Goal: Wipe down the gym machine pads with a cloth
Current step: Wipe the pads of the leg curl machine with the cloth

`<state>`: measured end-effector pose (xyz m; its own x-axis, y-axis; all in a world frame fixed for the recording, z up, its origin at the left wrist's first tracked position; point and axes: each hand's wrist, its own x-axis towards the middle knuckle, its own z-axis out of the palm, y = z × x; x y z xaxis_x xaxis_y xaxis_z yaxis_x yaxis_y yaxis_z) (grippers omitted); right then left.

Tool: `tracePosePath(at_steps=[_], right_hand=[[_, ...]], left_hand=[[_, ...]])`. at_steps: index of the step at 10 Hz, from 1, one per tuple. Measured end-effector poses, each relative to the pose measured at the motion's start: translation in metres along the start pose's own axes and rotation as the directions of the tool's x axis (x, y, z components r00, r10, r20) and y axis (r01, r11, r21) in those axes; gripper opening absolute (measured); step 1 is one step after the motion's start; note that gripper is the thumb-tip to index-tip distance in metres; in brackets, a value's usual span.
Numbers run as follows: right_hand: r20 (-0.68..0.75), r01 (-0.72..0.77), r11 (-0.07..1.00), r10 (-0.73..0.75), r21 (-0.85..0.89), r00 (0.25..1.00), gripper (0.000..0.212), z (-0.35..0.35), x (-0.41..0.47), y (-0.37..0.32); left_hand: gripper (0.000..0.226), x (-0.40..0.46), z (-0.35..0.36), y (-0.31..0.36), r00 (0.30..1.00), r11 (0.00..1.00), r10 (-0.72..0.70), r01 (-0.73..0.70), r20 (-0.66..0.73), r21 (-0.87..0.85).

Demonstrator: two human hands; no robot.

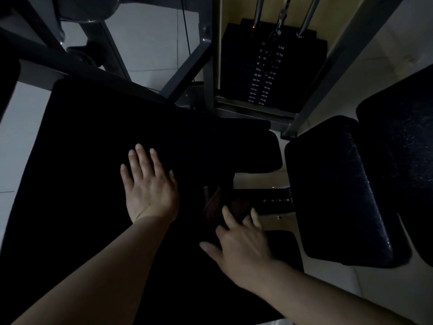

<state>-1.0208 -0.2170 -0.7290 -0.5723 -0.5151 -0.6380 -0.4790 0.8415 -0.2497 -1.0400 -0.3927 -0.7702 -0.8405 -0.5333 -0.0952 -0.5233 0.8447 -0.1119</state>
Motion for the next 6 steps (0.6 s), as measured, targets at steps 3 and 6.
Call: tracePosePath(at_steps=[3, 6], right_hand=[[-0.376, 0.001, 0.865, 0.217, 0.502, 0.901, 0.058, 0.019, 0.103, 0.017], [-0.309, -0.073, 0.915, 0.208, 0.396, 0.928, 0.047, 0.067, 0.029, 0.02]], left_hand=[[0.063, 0.002, 0.001, 0.001, 1.0, 1.0, -0.009, 0.009, 0.001, 0.018], [0.063, 0.002, 0.003, 0.001, 1.0, 1.0, -0.004, 0.004, 0.003, 0.016]])
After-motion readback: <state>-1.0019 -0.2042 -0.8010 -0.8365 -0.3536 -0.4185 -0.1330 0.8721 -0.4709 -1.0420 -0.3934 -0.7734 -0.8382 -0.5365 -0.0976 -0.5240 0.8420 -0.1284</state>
